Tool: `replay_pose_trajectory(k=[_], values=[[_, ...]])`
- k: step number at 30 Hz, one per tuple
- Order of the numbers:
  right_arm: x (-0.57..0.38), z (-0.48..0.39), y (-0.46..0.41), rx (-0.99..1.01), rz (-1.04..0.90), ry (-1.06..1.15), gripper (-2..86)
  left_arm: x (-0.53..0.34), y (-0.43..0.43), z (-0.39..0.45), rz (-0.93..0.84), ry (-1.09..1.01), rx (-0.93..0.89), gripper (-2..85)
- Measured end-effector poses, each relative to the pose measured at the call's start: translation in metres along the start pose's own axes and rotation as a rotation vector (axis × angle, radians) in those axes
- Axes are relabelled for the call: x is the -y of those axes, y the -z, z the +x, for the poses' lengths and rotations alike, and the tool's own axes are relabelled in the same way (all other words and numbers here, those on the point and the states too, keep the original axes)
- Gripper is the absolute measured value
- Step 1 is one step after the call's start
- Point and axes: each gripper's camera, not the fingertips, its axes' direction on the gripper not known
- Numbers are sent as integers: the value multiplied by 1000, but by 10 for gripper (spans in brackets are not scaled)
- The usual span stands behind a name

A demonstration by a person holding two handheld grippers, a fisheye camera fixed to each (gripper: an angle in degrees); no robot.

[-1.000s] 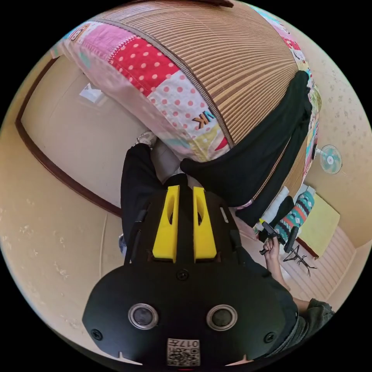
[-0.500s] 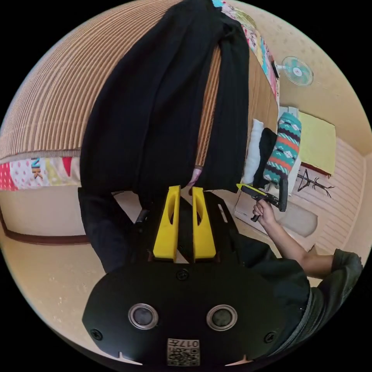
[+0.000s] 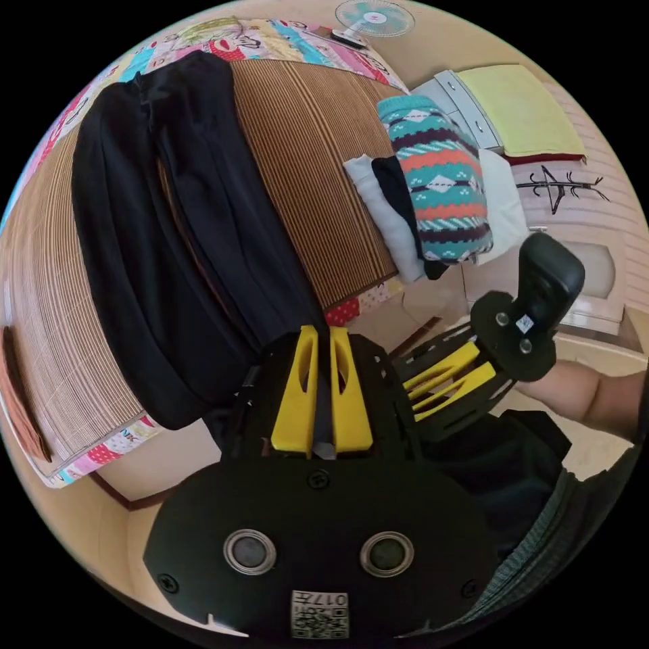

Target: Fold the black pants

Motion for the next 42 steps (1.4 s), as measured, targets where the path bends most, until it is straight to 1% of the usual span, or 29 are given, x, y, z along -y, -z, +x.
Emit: replay_pose_trajectory(k=[1,2,3,4,5,6,7,9,10,12,13,15,16,18,20,22,24,25,27,28,30,31,32,34,36,38,40,42], values=[[4,2,2,-20,-40,16,41,-7,1,1,11,-16,10,14],[13,11,12,-83,-94,28,46,-15,4,-2,29,-17,18,9],[24,27,31,-175,-105,9,53,-18,6,-3,39,-15,16,8],[30,38,43,-236,-93,-27,56,-23,9,-9,59,-8,-3,6],[45,63,72,-359,-34,-129,57,-28,11,-16,80,15,-36,3],[63,93,104,-441,62,-249,62,-30,12,-20,92,31,-58,2],[72,108,121,-455,115,-305,66,-34,12,-28,114,60,-109,1],[118,171,174,-404,326,-414,90,-36,8,-37,133,85,-173,0],[131,190,183,-389,375,-440,98,-37,3,-40,136,96,-203,-1],[181,278,205,-317,528,-598,127,-38,-3,-41,127,89,-201,-2],[193,300,209,-312,552,-634,134,-38,-6,-37,121,68,-165,-2],[237,382,217,-316,604,-771,142,-40,-7,-30,120,32,-113,-2],[245,399,218,-316,610,-803,141,-43,-7,-29,129,22,-104,-3],[276,448,223,-315,665,-855,138,-48,-7,-35,149,36,-129,-3],[305,469,227,-335,665,-811,129,-56,-10,-55,196,96,-226,-3],[338,476,227,-445,614,-775,96,-63,-14,-74,234,135,-318,-3],[381,460,225,-658,567,-723,35,-71,-22,-95,273,167,-419,-3],[391,451,224,-702,571,-714,31,-79,-25,-109,301,186,-482,-3],[425,385,208,-844,697,-594,21,-93,-28,-130,346,230,-566,-4],[434,364,201,-871,733,-552,20,-104,-29,-143,360,263,-607,-4],[480,286,160,-978,781,-341,15,-121,-27,-157,338,322,-580,-4],[493,271,149,-990,785,-301,14,-131,-22,-162,314,357,-508,-3],[520,250,128,-962,798,-239,13,-141,-15,-167,299,381,-442,-2],[564,243,102,-848,782,-196,12,-152,-6,-179,290,419,-385,-1],[621,265,63,-732,687,-221,12,-158,-2,-195,281,466,-356,0],[645,290,37,-681,590,-282,14,-159,-3,-217,249,511,-293,1],[637,305,29,-639,593,-345,17,-153,-8,-232,199,510,-267,3],[588,304,30,-526,640,-317,27,-147,-13,-244,165,489,-267,3]])
